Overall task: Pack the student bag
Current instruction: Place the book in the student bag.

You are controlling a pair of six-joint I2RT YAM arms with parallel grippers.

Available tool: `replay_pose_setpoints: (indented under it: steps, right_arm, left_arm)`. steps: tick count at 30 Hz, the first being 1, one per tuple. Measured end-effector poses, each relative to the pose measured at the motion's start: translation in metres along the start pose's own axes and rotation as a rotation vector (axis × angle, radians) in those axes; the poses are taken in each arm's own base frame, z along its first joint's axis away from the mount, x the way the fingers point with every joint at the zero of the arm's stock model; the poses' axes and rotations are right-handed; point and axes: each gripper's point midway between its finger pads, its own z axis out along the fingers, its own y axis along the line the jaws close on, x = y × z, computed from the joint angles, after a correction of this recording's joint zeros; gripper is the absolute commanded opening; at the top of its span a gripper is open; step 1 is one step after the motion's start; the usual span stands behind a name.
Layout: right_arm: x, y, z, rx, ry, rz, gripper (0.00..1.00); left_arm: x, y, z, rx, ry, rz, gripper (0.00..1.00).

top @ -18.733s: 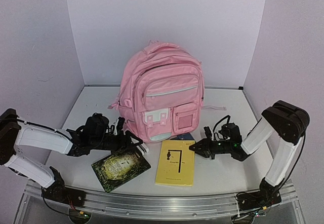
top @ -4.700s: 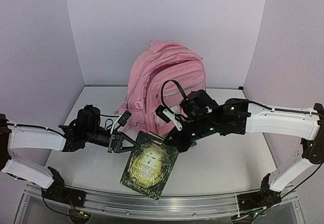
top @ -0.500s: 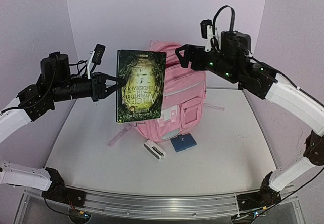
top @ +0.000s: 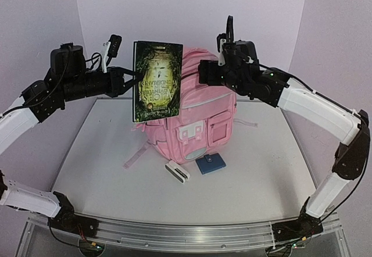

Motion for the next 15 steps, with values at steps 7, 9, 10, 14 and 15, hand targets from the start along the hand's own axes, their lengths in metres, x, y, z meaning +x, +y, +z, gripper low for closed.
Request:
replay_pose_setpoints:
  steps: [7, 9, 10, 14, 15]
  right_arm:
    - [0.011, -0.004, 0.004, 0.031, 0.03, -0.001, 0.79]
    - [0.013, -0.004, 0.005, 0.034, 0.034, 0.004, 0.74]
    - [0.014, -0.004, 0.006, 0.035, 0.036, 0.009, 0.72]
    - [0.016, -0.004, 0.006, 0.035, 0.039, 0.036, 0.61]
    - [0.018, -0.004, 0.006, 0.034, 0.04, 0.047, 0.57]
  left_arm:
    - [-0.034, -0.005, -0.006, 0.007, -0.056, 0.034, 0.0]
    - [-0.042, -0.006, -0.009, 0.004, -0.073, 0.04, 0.0]
    - [-0.045, -0.006, -0.011, 0.003, -0.081, 0.042, 0.0]
    - [-0.048, -0.005, -0.011, 0.004, -0.085, 0.043, 0.0]
    - [-0.047, -0.006, -0.01, 0.012, -0.082, 0.043, 0.0]
